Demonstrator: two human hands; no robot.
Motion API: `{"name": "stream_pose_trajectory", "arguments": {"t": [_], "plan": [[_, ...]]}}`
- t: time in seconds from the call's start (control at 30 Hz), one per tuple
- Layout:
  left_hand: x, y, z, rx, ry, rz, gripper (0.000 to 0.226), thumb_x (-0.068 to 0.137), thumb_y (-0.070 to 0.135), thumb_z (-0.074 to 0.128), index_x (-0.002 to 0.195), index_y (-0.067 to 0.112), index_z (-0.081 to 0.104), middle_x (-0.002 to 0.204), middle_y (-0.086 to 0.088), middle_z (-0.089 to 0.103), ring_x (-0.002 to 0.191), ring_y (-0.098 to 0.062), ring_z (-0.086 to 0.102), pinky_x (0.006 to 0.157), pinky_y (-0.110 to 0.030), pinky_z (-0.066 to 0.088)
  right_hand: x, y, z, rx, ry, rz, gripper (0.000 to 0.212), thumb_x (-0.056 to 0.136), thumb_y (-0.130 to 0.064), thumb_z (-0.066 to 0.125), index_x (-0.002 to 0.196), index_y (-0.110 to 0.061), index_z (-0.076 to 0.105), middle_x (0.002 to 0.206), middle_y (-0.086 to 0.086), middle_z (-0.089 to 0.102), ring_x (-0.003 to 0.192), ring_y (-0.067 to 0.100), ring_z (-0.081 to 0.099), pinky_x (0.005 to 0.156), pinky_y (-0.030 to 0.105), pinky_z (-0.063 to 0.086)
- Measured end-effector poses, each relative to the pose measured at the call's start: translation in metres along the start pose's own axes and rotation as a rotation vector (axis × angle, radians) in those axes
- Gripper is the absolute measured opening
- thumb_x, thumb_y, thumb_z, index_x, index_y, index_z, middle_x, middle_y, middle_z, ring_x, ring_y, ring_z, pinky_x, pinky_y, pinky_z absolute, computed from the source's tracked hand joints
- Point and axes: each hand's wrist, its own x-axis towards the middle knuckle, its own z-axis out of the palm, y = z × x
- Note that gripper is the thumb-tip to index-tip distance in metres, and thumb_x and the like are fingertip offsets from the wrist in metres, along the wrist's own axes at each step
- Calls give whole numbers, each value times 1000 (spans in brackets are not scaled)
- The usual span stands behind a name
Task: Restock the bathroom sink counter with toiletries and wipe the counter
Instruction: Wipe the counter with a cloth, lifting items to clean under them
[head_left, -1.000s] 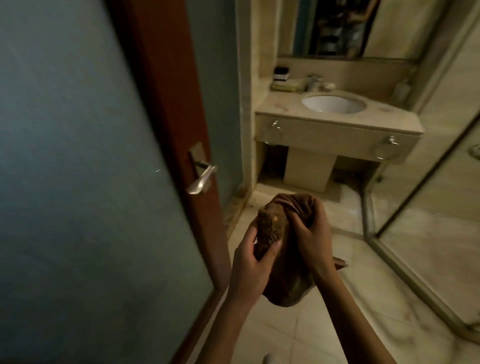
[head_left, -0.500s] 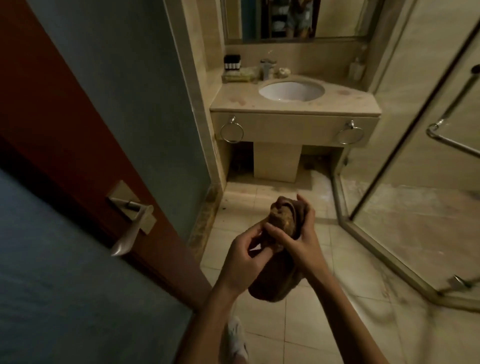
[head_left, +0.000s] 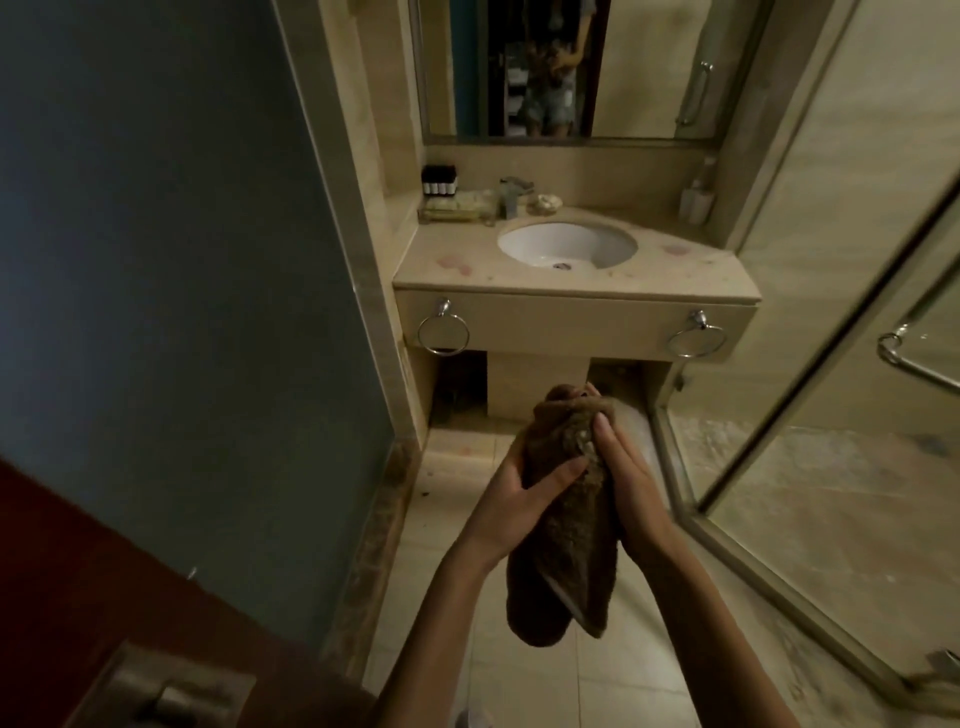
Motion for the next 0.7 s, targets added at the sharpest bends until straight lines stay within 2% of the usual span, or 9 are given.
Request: {"name": "stream_pose_trajectory", "arguments": {"t": [0.07,0.17,0.27,0.3,0.37,0.43,0.53,0.6,0.7], "plan": [[27,7,-6,20,-2,8,55,75,50,67,122,47,38,115,22,54,109,-1,52,93,-22,46,25,-3,3,-9,38,3,65,84,-55,43,146,-41,29,143,-5,45,127,13,48,102,34,43],[59,6,-15,26,35,-14,54,79,46,67,125,40,40,111,20,55,109,-4,54,90,-20,46,54,2,3,26,59,35,67,88,-63,39,148,-36,27,142,-3,46,122,10,51,99,31,45],[83,0,-27,25,106,-50,56,81,45,66,130,33,42,112,19,56,105,-1,54,87,-18,46,84,10,5,70,43,128,89,71,-84,36,147,-37,30,139,0,50,123,17,53,102,41,46],[92,-2,-32,25,140,-63,58,82,45,66,133,30,42,116,16,57,108,-4,55,90,-21,47,95,13,7,59,35,158,87,73,-85,32,145,-35,34,134,-1,54,120,15,57,97,37,50],[114,-5,-43,22,219,-76,65,80,46,68,137,26,42,124,9,57,115,-10,55,98,-31,47,120,19,10,75,30,202,63,90,-70,21,130,-31,51,115,-7,65,101,4,66,78,20,55],[137,-5,-52,31,298,-81,67,80,45,70,138,25,42,126,6,57,116,-11,54,101,-36,47,147,26,13,87,14,257,49,92,-61,26,114,-32,58,102,-11,68,88,-1,68,66,13,53],[177,-4,-62,38,359,-100,62,82,42,69,135,27,42,121,11,55,114,-10,54,97,-30,48,194,30,16,39,-34,253,46,85,-60,48,127,-38,49,116,-10,63,94,-2,65,72,16,53],[211,-3,-66,29,387,-112,48,85,38,66,127,34,43,109,19,53,107,-4,54,84,-16,47,229,32,12,65,-30,232,43,82,-50,56,124,-44,48,116,-8,63,97,2,66,77,19,54],[271,7,-61,34,399,-110,36,89,36,62,116,41,39,100,29,46,96,8,50,70,-7,43,289,26,-11,83,3,165,35,86,-38,59,121,-34,57,114,-2,68,102,11,66,88,29,54]]}}
